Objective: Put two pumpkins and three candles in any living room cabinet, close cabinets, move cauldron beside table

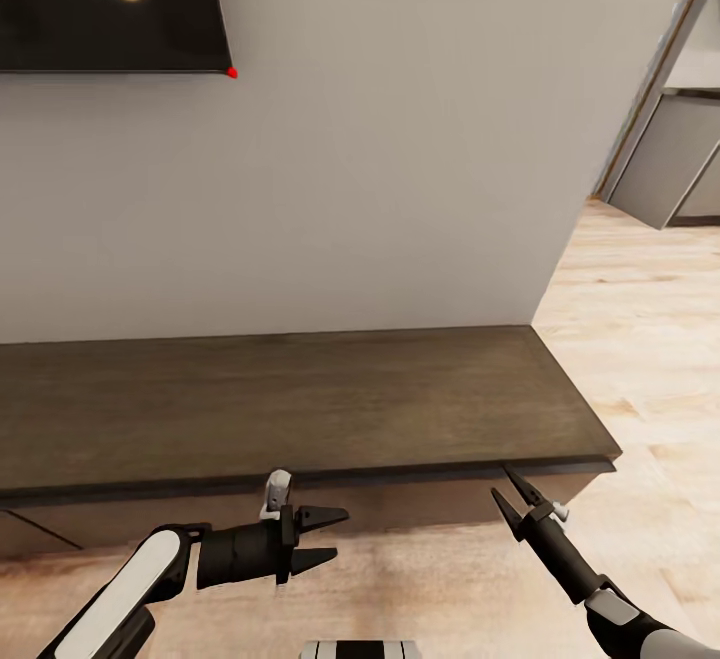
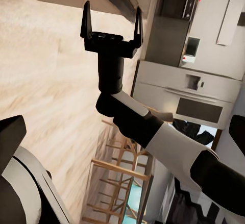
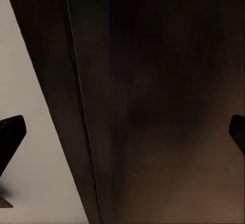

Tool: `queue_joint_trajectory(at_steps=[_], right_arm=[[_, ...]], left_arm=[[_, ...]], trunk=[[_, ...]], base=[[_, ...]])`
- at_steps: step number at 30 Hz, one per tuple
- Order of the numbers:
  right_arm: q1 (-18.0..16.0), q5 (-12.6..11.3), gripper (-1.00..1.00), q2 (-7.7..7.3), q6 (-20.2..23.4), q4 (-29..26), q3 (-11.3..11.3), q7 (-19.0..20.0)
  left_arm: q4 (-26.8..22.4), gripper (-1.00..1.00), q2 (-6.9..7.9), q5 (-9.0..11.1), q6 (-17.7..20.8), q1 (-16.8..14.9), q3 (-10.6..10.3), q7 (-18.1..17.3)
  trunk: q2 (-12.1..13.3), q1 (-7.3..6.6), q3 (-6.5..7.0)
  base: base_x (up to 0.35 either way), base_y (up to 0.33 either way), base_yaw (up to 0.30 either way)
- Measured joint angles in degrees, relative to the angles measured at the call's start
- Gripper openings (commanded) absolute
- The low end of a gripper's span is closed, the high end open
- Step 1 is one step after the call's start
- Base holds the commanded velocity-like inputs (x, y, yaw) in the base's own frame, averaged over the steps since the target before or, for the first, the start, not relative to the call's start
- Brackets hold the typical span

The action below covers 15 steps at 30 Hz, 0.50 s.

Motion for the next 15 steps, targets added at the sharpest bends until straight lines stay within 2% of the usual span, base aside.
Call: queue_joint_trajectory(at_steps=[15], right_arm=[[0.00,0.00,1.00,-0.09,0.00,-0.03,0.00,0.01]], left_arm=[[0.00,1.00,0.00,0.00,0.00,0.00,0.00,0.00]], trunk=[[0.00,0.02,0.00]], base=[[0.017,0.000,0.000]])
